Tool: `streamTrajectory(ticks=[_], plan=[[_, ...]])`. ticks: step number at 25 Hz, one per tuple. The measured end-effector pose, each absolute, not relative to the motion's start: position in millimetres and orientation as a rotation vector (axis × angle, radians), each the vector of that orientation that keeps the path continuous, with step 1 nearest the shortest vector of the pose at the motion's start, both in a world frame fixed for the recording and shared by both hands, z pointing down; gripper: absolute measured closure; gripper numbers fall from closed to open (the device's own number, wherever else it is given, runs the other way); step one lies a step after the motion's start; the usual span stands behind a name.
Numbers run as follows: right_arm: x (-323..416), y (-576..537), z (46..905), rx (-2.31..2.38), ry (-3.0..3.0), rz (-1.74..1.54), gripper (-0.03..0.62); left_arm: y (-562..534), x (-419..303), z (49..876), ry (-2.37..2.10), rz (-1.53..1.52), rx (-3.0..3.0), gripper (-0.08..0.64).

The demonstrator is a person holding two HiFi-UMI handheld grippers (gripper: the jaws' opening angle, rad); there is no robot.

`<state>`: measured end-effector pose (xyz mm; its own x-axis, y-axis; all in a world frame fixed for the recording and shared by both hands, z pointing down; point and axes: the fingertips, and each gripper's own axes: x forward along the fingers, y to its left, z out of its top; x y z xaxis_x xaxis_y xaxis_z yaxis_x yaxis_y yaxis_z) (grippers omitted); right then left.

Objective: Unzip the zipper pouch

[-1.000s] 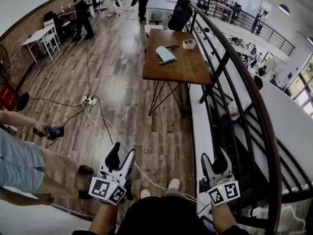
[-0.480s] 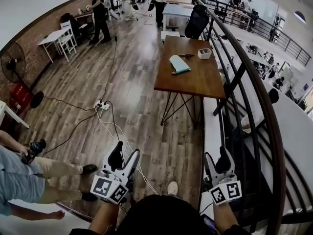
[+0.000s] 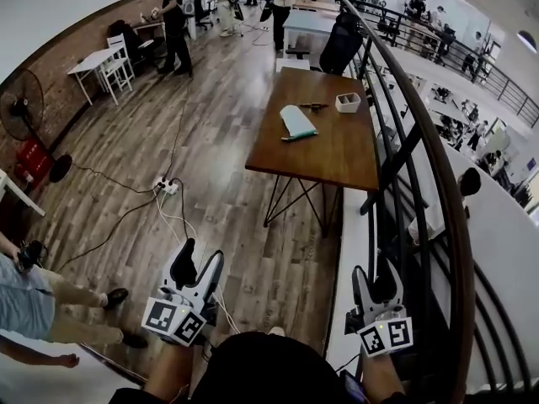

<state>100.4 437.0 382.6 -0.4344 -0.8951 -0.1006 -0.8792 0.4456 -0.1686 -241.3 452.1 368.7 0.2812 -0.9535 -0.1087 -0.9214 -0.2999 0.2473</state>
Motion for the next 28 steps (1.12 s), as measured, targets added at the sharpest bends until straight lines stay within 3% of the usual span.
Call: streamTrajectory(ticks=[15, 28], plan=[[166, 373, 402, -1.660, 2.435, -0.193, 0.353, 363, -191, 383, -1.704, -0.283, 2.429, 0.279], [157, 259, 380, -1.758, 2.405, -0.102, 0.333, 226, -201, 389, -1.632, -0.311, 2.456, 0.267]])
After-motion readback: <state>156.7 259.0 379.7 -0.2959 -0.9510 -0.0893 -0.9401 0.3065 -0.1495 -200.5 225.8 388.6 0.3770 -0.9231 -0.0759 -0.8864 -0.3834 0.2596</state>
